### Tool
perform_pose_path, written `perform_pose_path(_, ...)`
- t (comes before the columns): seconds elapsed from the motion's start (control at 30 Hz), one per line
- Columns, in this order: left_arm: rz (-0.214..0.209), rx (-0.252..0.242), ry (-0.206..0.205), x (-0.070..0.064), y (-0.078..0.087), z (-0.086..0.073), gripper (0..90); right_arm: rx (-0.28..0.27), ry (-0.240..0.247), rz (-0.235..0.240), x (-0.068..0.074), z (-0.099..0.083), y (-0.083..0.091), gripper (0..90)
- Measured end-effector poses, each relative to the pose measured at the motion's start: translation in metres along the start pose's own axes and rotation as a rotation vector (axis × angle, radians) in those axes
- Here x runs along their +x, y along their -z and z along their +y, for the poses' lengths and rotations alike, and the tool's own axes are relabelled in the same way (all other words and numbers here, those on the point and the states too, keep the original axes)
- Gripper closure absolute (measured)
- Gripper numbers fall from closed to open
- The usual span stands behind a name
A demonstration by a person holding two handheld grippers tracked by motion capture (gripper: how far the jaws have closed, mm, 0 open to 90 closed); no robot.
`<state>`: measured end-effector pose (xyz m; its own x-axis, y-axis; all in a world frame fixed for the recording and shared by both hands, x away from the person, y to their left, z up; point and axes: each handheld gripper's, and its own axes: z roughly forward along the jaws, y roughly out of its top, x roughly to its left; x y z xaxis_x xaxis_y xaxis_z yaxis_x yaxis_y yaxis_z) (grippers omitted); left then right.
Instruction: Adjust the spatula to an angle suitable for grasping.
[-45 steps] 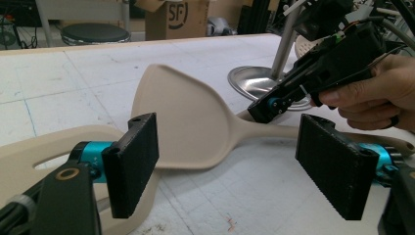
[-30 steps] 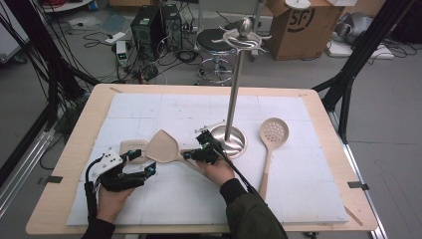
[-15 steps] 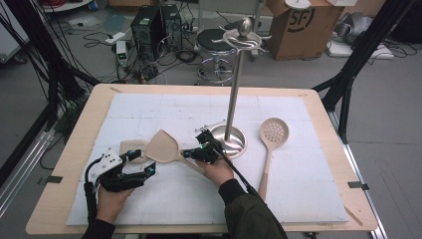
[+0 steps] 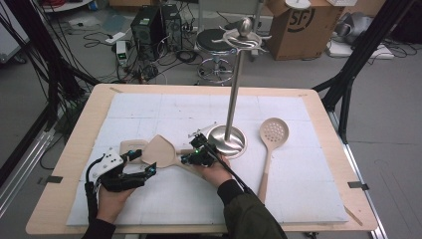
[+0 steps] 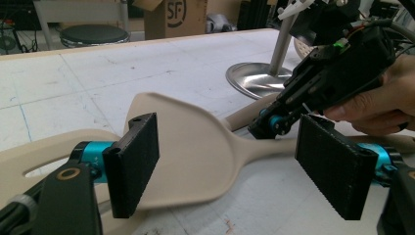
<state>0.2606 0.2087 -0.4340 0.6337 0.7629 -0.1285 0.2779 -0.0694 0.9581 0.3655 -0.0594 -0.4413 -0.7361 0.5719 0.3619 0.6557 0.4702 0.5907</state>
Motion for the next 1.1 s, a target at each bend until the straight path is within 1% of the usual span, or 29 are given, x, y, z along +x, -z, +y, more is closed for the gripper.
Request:
perform_pose_path(0.03,0.0,0.0,-0.002,0.0,0.0,0.0,25.1,0.007,0.016,0.0,0.002,0.0,-0.001,90.0)
perform_pose_path(0.13,0.004,-0.005,-0.006,-0.001,0.001,0.001,25.3,0.025,0.034,0.019,0.008,0.0,-0.003,90.0)
perform_pose_path(0.2,0.008,-0.006,-0.006,0.0,0.001,0.001,25.3,0.032,0.052,0.041,0.01,-0.001,-0.005,90.0)
perform_pose_path(0.3,0.014,-0.009,-0.006,0.0,0.002,0.001,25.6,0.06,0.074,0.081,0.017,-0.003,-0.008,90.0)
perform_pose_path(0.33,0.018,-0.013,-0.006,0.0,0.002,0.001,25.9,0.065,0.088,0.083,0.019,-0.003,-0.01,90.0)
perform_pose_path(0.4,0.025,-0.02,-0.007,0.0,0.004,0.002,26.7,0.095,0.114,0.087,0.024,-0.004,-0.014,90.0)
perform_pose_path(0.43,0.037,-0.024,-0.014,-0.001,0.005,0.003,27.1,0.095,0.128,0.076,0.027,-0.005,-0.014,90.0)
perform_pose_path(0.47,0.054,-0.033,-0.03,-0.003,0.006,0.004,27.1,0.095,0.128,0.076,0.027,-0.005,-0.014,90.0)
perform_pose_path(0.5,0.064,-0.042,-0.045,-0.004,0.008,0.005,28.1,0.108,0.125,0.081,0.03,-0.005,-0.014,90.0)
perform_pose_path(0.53,0.066,-0.057,-0.049,-0.006,0.009,0.005,28.3,0.106,0.136,0.084,0.03,-0.005,-0.014,90.0)
perform_pose_path(0.57,0.06,-0.07,-0.052,-0.008,0.01,0.006,28.3,0.113,0.132,0.086,0.032,-0.005,-0.014,90.0)
perform_pose_path(0.7,0.049,-0.056,-0.049,-0.008,0.008,0.005,28.3,0.136,0.157,0.105,0.038,-0.006,-0.015,90.0)
perform_pose_path(0.73,0.044,-0.052,-0.044,-0.007,0.007,0.005,28.3,0.133,0.16,0.105,0.039,-0.007,-0.015,90.0)
perform_pose_path(0.77,0.041,-0.053,-0.04,-0.007,0.007,0.005,28.3,0.134,0.161,0.096,0.039,-0.007,-0.014,90.0)
perform_pose_path(0.83,0.034,-0.053,-0.033,-0.006,0.007,0.004,28.0,0.109,0.159,0.066,0.035,-0.008,-0.01,90.0)
perform_pose_path(0.87,0.026,-0.049,-0.021,-0.005,0.006,0.003,27.8,0.093,0.139,0.06,0.031,-0.01,-0.005,90.0)
perform_pose_path(0.9,0.023,-0.048,-0.016,-0.004,0.006,0.003,27.7,0.081,0.101,0.056,0.027,-0.013,0.002,90.0)
perform_pose_path(0.97,0.019,-0.041,-0.011,-0.004,0.005,0.003,27.1,0.053,0.064,0.055,0.018,-0.02,0.015,90.0)
perform_pose_path(1.03,0.017,-0.038,-0.01,-0.004,0.005,0.003,26.8,0.024,0.042,0.048,0.013,-0.028,0.027,90.0)
perform_pose_path(1.1,0.014,-0.039,-0.005,-0.005,0.005,0.003,26.7,0.005,0.022,0.046,0.01,-0.037,0.038,90.0)
